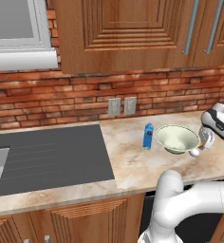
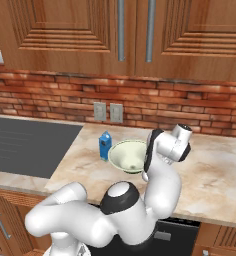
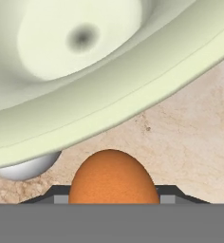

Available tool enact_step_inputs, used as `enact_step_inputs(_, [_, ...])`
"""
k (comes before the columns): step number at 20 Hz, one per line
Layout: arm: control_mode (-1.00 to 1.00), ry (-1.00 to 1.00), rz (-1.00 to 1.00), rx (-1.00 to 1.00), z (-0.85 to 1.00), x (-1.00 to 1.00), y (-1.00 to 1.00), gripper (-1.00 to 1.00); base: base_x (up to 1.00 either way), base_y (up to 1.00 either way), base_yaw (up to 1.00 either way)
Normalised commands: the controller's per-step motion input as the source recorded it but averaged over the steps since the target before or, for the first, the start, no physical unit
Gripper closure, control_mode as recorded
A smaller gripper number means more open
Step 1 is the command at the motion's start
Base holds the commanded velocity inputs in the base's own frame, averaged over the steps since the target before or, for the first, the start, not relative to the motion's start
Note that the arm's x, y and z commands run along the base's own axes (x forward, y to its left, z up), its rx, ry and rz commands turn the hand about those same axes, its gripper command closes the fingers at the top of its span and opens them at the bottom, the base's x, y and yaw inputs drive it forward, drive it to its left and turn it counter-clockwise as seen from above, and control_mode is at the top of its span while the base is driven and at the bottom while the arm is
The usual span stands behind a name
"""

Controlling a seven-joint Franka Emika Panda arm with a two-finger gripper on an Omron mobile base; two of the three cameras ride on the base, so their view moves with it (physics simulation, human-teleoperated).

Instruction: Gather the eggs and milk located in the vicinity of the sink area and place them right next to the bowl.

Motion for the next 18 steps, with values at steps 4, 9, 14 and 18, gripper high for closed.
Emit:
enact_step_inputs(4, [-1.00,0.09,0.03,0.00,-0.03,0.00,0.00,1.00,0.00,0.00,0.00])
enact_step_inputs(9, [-1.00,0.00,0.02,0.00,0.00,0.00,0.00,1.00,0.00,0.00,0.00])
enact_step_inputs(14, [-1.00,0.00,0.04,0.00,0.00,0.00,0.00,1.00,0.00,0.00,0.00])
enact_step_inputs(18, [-1.00,0.00,0.03,0.00,0.00,0.00,0.01,-1.00,0.00,0.00,0.00])
